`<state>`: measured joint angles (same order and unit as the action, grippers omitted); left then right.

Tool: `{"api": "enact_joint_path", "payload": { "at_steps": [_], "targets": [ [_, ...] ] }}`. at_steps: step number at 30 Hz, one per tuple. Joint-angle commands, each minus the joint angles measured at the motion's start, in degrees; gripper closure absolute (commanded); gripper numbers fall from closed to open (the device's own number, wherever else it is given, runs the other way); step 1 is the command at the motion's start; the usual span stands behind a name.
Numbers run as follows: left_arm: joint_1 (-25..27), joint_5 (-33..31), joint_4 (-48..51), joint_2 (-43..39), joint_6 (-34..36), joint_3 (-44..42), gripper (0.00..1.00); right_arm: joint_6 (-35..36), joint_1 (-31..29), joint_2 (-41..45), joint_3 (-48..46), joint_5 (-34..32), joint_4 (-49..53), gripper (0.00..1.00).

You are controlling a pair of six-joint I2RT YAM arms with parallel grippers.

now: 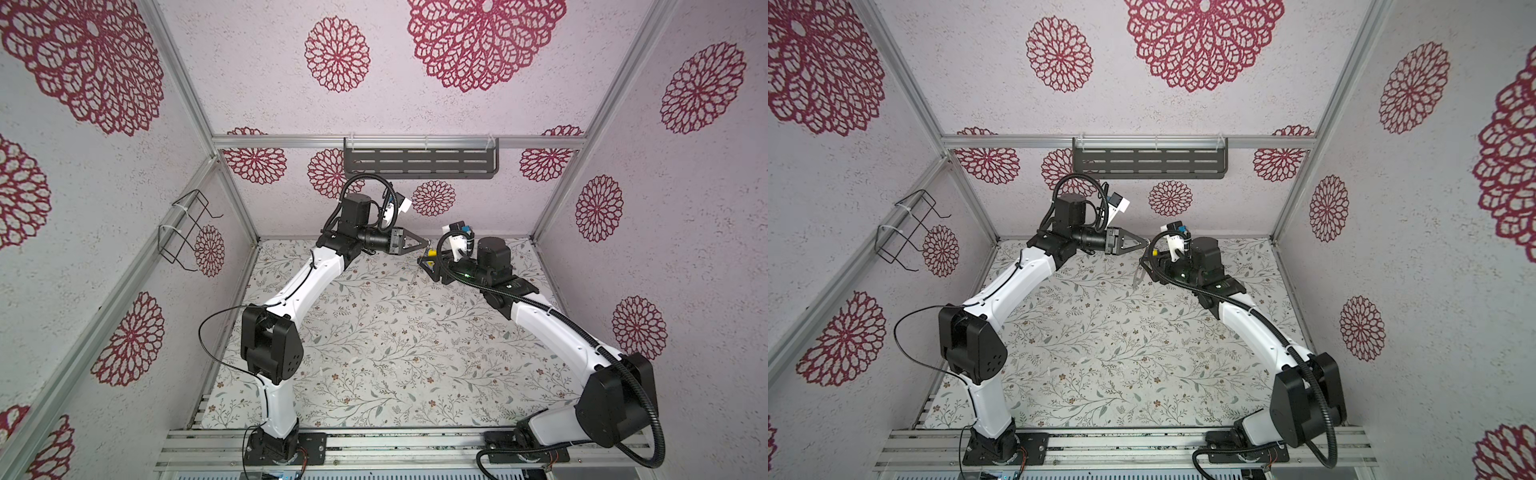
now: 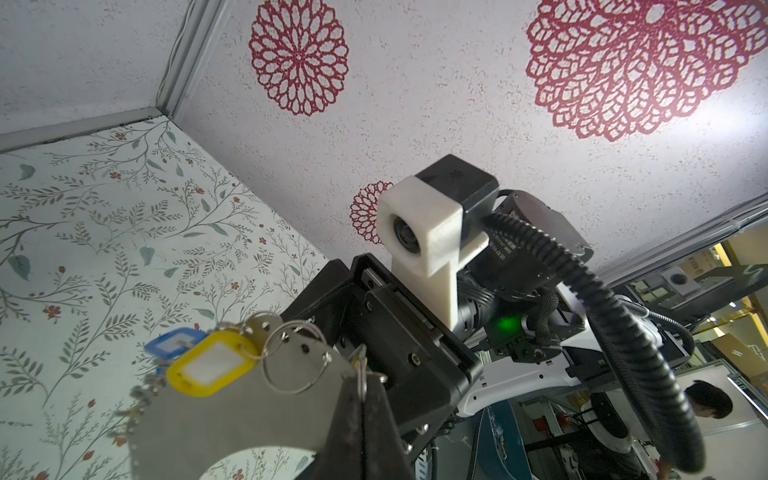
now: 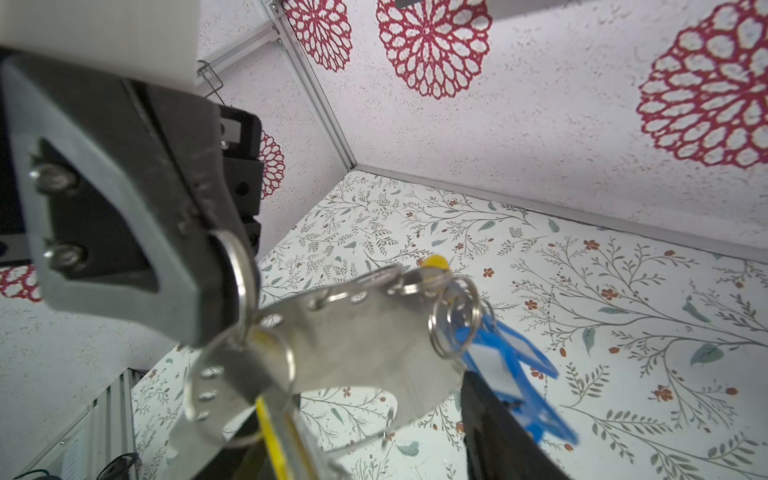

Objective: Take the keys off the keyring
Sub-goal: 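Hold the raised plate with both grippers, right gripper at the yellow key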

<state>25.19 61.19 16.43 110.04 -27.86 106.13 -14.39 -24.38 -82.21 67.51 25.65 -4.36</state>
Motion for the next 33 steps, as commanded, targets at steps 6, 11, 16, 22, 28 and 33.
{"api": "enact_joint_path", "payload": {
  "at_steps": [6,11,16,22,28,33],
  "targets": [
    [0.40,1.82,1.49,-2.65,2.10,1.51,1.00,2.86,-0.14,1.30,3.89,-2.44,-0.24,0.65],
    [0.22,1.92,1.95,-2.46,2.52,1.52,1.00,4.19,-0.14,3.64,2.79,-3.85,2.84,0.87],
    [0.22,2.05,2.20,-2.16,2.72,1.64,1.00,5.88,-0.14,5.97,1.75,-4.55,7.10,0.96],
    [-0.15,2.27,2.81,-1.89,3.00,1.76,1.00,7.29,-0.09,8.40,1.13,-2.89,13.45,1.00],
    [-0.12,2.01,4.74,-1.28,4.53,2.33,1.00,8.71,-0.01,9.19,2.68,-13.65,19.04,1.00],
    [1.04,-0.01,14.13,0.31,10.47,5.70,1.00,9.28,-0.13,6.20,9.87,-19.95,23.64,1.00]
  ]
}}
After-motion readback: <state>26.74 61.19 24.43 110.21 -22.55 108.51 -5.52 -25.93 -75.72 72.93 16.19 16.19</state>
